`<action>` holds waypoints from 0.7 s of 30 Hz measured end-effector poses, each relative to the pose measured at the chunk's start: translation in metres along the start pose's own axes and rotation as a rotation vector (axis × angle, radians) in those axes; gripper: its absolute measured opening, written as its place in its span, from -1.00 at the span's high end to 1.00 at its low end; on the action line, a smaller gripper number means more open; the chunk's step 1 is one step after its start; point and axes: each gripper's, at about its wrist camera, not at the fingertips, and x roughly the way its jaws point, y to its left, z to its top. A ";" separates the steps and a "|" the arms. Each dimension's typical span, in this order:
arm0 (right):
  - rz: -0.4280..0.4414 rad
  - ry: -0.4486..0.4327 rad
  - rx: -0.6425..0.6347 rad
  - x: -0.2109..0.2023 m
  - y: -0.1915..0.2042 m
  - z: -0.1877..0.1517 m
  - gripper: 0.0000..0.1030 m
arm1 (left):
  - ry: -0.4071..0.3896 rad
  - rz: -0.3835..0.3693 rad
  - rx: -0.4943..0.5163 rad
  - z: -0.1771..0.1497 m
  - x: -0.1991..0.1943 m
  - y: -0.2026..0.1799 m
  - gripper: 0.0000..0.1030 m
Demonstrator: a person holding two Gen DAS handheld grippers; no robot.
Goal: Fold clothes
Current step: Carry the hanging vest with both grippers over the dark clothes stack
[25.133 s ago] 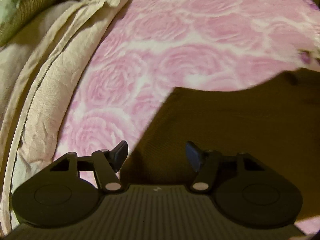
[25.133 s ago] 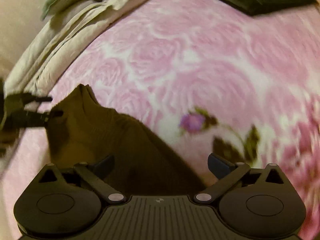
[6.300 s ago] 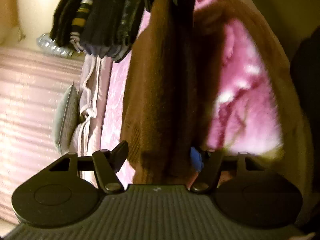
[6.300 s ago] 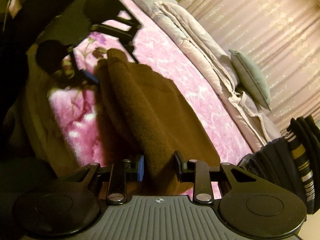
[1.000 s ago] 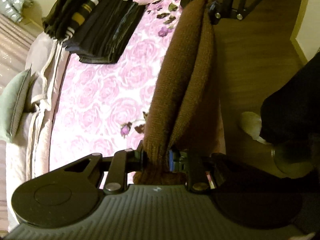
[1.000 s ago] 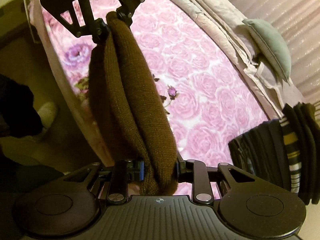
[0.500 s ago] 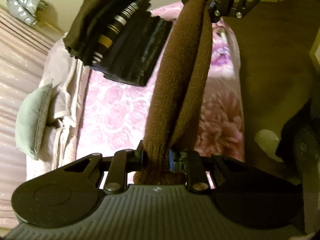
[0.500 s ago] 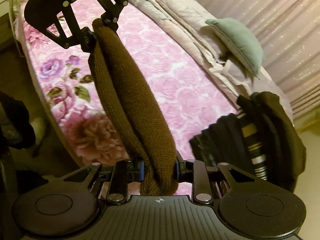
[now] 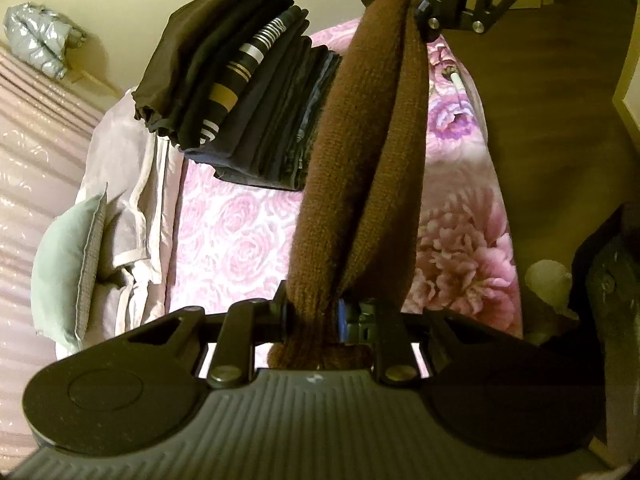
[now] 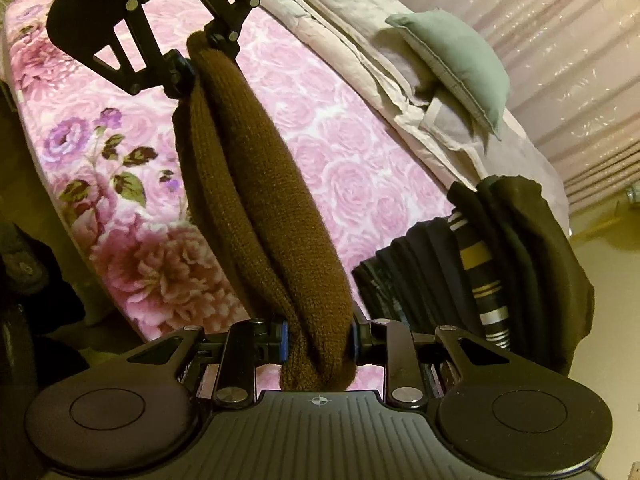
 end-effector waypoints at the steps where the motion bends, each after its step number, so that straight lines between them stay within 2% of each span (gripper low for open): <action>1: -0.002 0.002 0.001 0.000 0.000 0.003 0.49 | -0.003 0.000 0.001 -0.002 0.000 0.003 0.64; 21: -0.014 0.015 -0.030 0.010 -0.008 0.033 0.49 | -0.018 0.022 -0.002 -0.019 0.003 0.031 0.64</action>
